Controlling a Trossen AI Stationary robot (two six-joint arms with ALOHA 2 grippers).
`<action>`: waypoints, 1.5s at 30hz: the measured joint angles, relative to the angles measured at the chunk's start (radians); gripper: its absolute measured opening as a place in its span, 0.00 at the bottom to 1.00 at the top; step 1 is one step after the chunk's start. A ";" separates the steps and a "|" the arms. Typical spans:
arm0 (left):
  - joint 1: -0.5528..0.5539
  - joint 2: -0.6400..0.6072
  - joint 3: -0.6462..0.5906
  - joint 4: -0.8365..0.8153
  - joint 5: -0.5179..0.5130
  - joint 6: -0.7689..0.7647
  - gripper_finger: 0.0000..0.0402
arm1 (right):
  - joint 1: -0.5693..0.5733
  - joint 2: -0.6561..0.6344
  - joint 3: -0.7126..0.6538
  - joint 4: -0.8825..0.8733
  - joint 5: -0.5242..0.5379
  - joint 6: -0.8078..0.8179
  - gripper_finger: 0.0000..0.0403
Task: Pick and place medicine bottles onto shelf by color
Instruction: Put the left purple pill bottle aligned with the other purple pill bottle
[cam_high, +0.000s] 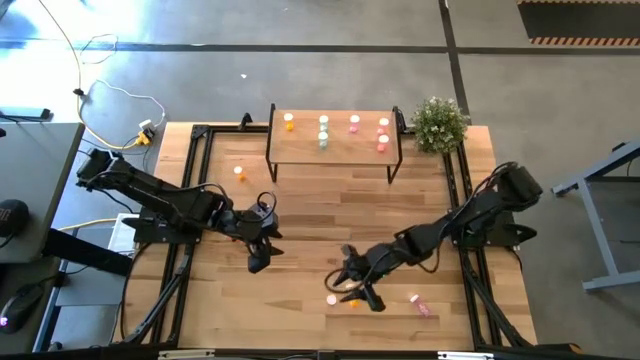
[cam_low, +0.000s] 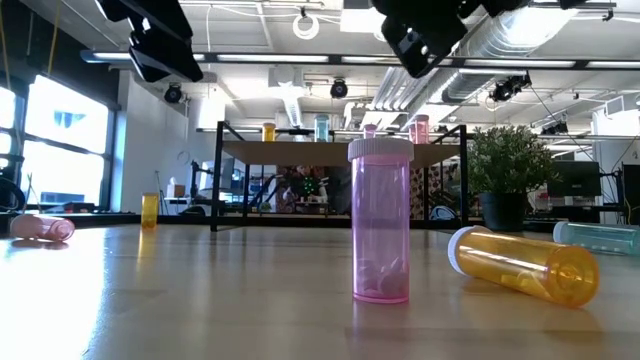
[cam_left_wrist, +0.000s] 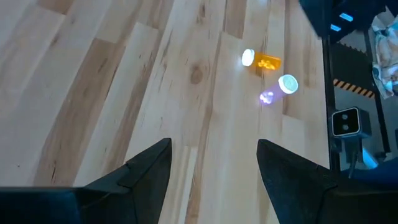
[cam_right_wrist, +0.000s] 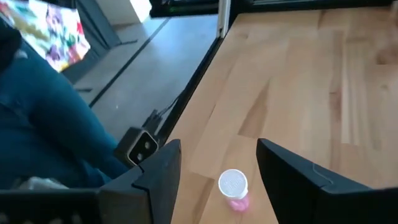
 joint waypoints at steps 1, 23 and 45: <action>-0.002 0.000 0.000 0.000 -0.001 0.000 0.57 | 0.004 0.017 0.006 -0.002 0.000 -0.011 0.50; -0.005 0.000 0.000 -0.010 -0.011 -0.005 0.57 | 0.019 0.253 0.085 -0.001 0.028 -0.064 0.50; -0.005 0.000 0.000 -0.014 -0.037 -0.004 0.57 | 0.019 0.287 0.084 0.016 0.038 -0.083 0.35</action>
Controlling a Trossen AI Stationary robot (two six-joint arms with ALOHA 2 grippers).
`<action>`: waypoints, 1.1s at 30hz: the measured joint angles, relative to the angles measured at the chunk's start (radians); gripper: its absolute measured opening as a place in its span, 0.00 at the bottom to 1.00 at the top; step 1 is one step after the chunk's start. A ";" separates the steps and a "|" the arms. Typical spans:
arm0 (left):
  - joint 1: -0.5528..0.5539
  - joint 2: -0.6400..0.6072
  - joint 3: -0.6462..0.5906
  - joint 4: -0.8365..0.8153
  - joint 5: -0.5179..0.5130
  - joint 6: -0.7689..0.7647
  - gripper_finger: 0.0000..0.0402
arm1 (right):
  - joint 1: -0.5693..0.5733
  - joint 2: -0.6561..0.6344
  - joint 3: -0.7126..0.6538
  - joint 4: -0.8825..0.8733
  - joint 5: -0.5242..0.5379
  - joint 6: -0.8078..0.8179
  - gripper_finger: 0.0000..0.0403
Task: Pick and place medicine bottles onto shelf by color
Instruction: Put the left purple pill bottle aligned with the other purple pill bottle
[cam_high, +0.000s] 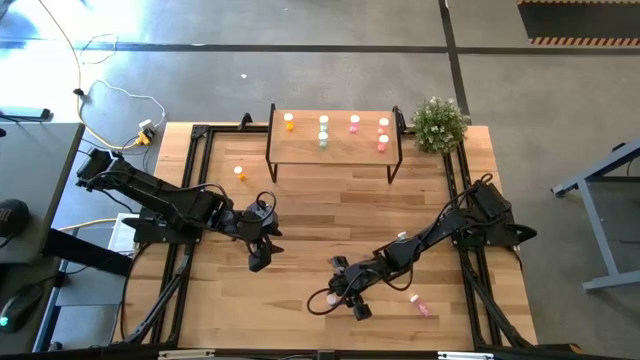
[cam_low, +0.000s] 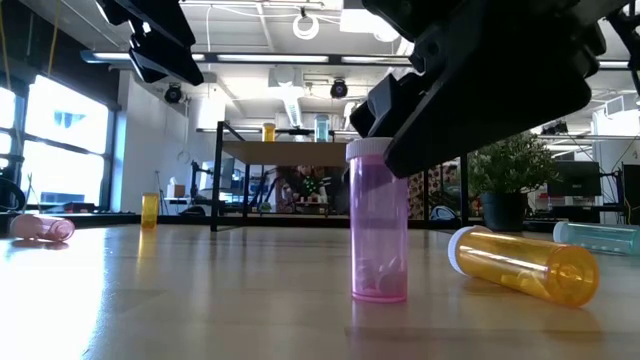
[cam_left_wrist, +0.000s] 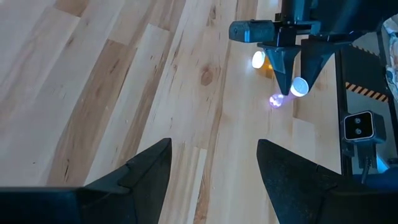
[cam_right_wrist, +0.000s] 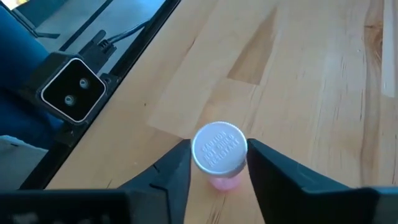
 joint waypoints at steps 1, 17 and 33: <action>0.000 0.000 0.000 0.000 0.000 0.000 0.57 | 0.000 0.000 0.000 0.000 0.000 0.000 0.33; 0.017 0.000 0.000 0.000 0.001 0.000 0.57 | -0.015 -0.007 0.000 0.002 0.001 0.067 0.25; 0.173 -0.112 0.000 -0.056 -0.001 0.172 0.57 | -0.090 -0.185 0.000 0.000 0.310 0.210 0.25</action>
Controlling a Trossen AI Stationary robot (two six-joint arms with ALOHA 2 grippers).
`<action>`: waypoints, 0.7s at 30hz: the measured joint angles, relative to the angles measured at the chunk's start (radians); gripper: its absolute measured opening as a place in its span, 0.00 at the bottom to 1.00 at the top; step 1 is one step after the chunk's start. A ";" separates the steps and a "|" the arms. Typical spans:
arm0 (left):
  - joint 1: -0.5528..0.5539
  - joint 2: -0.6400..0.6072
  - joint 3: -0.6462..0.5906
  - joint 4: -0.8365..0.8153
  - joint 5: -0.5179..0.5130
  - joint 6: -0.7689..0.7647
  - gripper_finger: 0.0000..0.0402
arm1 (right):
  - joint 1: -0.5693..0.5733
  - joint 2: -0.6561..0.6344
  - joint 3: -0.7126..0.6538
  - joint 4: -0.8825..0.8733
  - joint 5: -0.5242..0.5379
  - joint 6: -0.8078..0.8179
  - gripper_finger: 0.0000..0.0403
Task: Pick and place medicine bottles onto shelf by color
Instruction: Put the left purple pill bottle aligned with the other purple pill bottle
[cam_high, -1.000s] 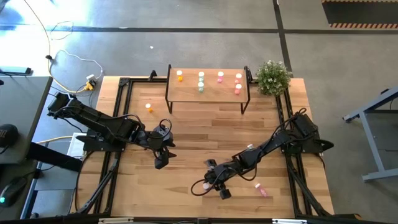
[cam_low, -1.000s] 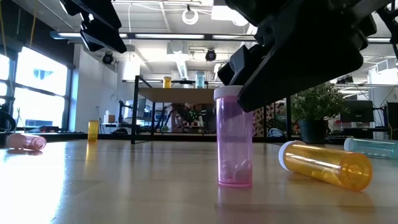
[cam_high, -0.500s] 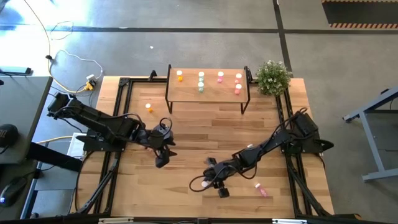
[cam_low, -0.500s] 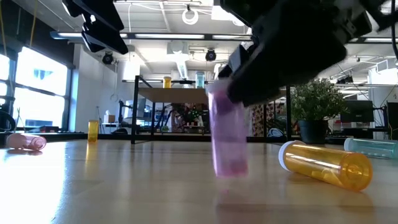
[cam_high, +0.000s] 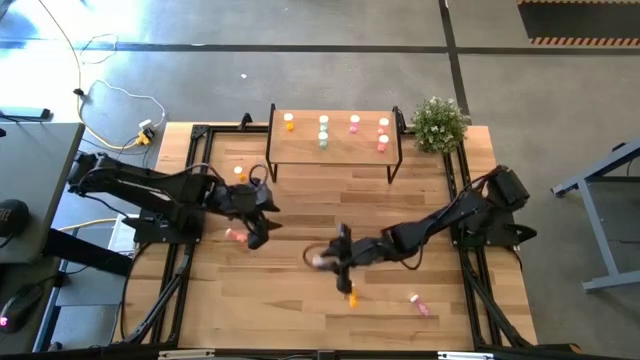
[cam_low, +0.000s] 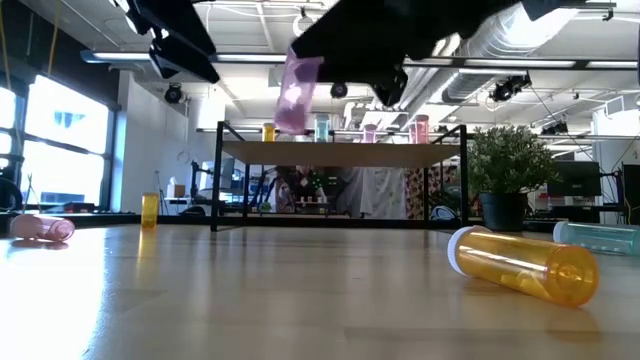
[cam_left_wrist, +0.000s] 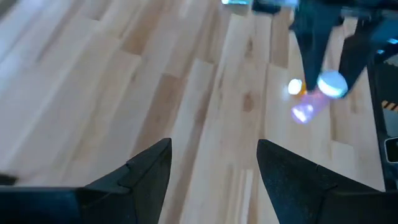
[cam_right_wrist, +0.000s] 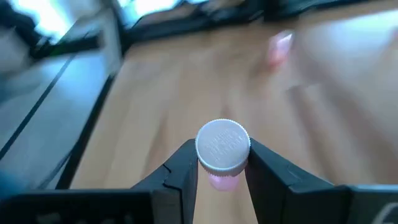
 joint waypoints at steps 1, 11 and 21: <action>0.011 -0.017 -0.001 -0.003 -0.002 0.010 0.57 | -0.010 -0.017 0.000 -0.004 0.035 0.011 0.25; 0.079 -0.115 0.001 0.026 -0.047 0.092 0.57 | -0.130 -0.227 0.000 -0.112 0.336 0.001 0.25; 0.080 -0.125 0.000 0.042 -0.091 0.144 0.57 | -0.315 -0.437 0.000 -0.212 0.390 -0.142 0.25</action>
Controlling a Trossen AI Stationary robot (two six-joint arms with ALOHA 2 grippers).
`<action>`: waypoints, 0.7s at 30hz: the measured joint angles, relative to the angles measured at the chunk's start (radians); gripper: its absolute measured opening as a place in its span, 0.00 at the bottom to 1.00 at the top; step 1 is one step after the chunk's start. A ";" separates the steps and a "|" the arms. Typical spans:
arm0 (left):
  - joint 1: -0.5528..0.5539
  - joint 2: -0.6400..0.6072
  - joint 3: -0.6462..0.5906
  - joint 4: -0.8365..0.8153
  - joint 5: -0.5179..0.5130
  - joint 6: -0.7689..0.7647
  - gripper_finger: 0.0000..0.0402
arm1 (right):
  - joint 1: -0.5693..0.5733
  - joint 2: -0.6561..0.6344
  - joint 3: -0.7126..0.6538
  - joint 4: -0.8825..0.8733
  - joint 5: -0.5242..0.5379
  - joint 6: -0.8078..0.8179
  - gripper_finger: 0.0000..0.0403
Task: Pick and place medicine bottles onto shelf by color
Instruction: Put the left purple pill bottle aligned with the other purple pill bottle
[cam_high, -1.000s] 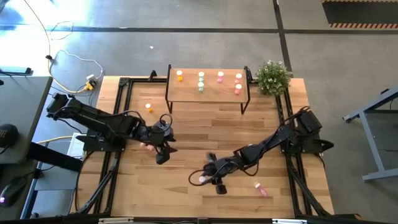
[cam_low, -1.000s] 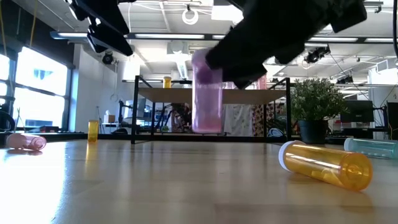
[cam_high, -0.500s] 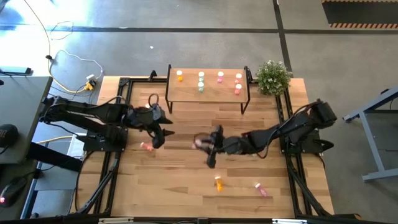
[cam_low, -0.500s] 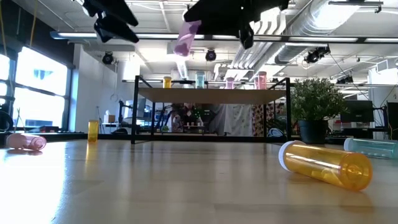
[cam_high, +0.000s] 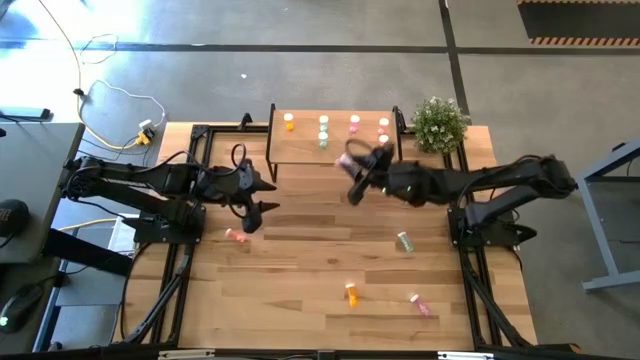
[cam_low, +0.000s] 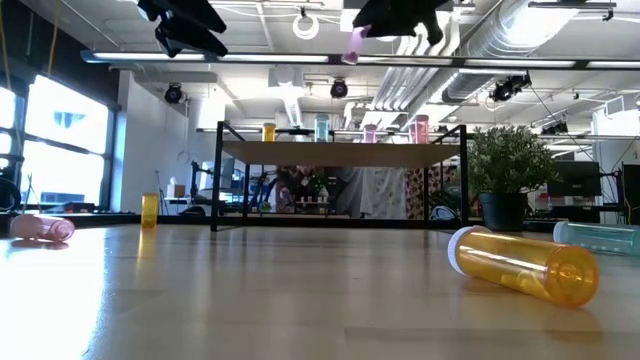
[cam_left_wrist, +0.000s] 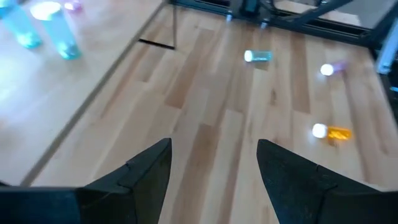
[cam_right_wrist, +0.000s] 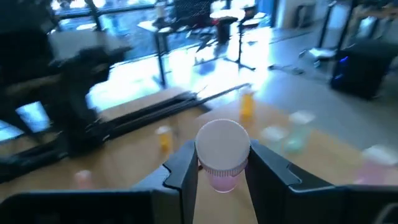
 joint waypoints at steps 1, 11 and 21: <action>0.000 0.000 0.000 0.000 -0.016 0.000 0.57 | -0.022 -0.016 0.000 -0.005 -0.001 -0.020 0.25; 0.000 0.000 0.000 0.000 -0.163 -0.017 0.57 | -0.309 -0.075 0.000 -0.072 -0.262 -0.120 0.25; 0.000 0.000 0.000 0.000 -0.272 -0.061 0.57 | -0.468 -0.062 0.000 -0.161 -0.496 -0.101 0.25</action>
